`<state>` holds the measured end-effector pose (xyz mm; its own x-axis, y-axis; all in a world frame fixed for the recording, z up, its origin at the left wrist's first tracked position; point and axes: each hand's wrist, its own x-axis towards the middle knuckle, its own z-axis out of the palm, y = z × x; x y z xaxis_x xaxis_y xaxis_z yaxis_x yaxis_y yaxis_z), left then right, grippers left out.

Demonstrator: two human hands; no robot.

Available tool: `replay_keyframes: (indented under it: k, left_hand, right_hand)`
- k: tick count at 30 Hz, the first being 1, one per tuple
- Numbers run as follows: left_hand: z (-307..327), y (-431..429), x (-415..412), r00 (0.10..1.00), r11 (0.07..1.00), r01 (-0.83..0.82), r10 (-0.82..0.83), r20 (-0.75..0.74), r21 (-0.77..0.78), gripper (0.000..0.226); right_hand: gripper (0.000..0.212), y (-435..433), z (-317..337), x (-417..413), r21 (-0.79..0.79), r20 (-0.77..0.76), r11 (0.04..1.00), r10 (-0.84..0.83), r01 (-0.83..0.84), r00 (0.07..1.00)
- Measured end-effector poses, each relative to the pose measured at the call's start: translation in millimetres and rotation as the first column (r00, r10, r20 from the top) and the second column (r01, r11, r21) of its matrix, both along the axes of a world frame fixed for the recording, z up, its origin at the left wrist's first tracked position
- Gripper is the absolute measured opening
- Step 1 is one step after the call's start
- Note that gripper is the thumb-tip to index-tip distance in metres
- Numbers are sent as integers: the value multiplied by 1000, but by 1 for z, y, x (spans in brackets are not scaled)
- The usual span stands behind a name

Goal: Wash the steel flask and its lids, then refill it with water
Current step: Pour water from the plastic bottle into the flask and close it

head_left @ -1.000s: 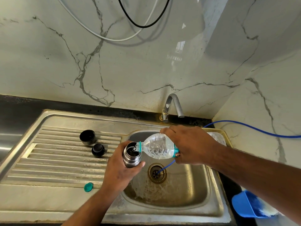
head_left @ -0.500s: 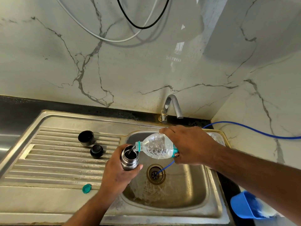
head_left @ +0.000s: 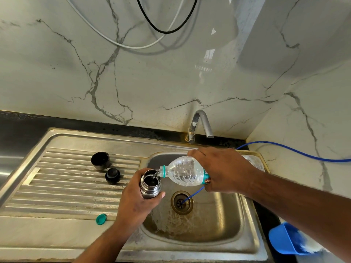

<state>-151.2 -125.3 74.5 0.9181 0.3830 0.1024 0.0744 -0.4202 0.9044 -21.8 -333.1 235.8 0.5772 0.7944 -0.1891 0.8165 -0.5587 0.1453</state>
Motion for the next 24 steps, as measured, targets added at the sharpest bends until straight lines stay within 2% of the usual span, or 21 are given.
replay_keyframes:
  k: [24]
  left_hand:
    - [-8, 2, -2, 1000, 1000, -2, 2, 11, 5, 71]
  right_hand:
    - [98, 2, 2, -4, -21, 4, 1000, 5, -5, 1000]
